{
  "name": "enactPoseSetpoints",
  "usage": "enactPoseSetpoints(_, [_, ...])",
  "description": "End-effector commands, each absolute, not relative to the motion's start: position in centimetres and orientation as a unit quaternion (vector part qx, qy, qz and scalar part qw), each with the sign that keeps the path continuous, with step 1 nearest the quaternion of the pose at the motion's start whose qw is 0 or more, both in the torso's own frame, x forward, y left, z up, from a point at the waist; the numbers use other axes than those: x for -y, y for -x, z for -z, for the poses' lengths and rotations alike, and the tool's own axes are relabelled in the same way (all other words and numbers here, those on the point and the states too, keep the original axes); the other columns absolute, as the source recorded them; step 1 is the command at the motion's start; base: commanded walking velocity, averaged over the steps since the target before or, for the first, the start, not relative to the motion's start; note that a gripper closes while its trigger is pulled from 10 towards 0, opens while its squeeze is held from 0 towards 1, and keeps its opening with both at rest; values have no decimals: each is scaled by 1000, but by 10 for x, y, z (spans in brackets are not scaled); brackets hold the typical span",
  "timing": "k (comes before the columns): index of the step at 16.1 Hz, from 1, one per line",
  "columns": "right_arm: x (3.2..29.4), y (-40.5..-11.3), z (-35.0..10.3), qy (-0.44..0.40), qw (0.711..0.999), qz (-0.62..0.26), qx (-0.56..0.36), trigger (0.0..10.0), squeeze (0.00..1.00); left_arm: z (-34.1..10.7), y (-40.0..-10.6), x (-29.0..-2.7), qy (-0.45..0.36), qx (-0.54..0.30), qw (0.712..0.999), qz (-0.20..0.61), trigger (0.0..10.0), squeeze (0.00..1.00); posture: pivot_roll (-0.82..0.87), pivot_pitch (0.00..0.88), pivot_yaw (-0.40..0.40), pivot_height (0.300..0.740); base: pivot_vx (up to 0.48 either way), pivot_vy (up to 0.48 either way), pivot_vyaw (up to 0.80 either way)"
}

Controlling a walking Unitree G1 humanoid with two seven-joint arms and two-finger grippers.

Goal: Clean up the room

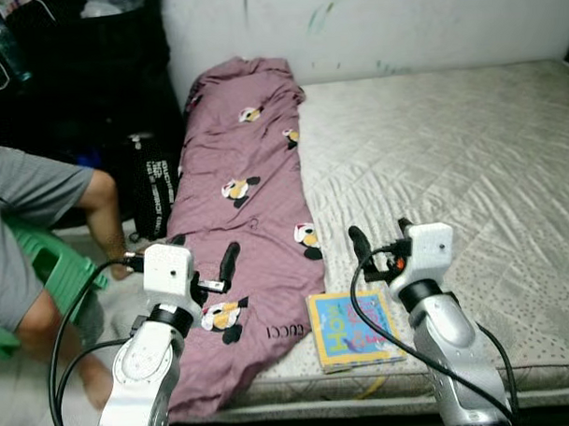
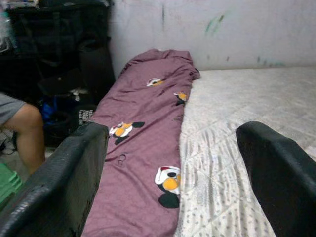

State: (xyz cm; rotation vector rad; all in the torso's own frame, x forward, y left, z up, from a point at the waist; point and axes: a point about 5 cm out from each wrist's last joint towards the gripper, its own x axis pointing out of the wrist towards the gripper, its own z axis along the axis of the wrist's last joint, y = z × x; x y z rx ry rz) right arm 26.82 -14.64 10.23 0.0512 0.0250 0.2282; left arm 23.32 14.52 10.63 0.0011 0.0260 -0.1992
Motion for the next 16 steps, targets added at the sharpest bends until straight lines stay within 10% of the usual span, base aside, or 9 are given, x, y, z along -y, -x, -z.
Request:
enactPoseSetpoints(1, [139, -273, -106, -24, 990, -136, -7, 10000, 0, -103, -231, -149, -9, -19, 996, 84, 10000, 0, 7, 7, 15, 740, 0, 0, 0])
enactPoseSetpoints(16, [129, -285, -105, -21, 985, -173, -6, 10000, 0, -104, -224, -154, -5, -17, 998, 64, 10000, 0, 37, 18, -21, 740, 0, -122, 0])
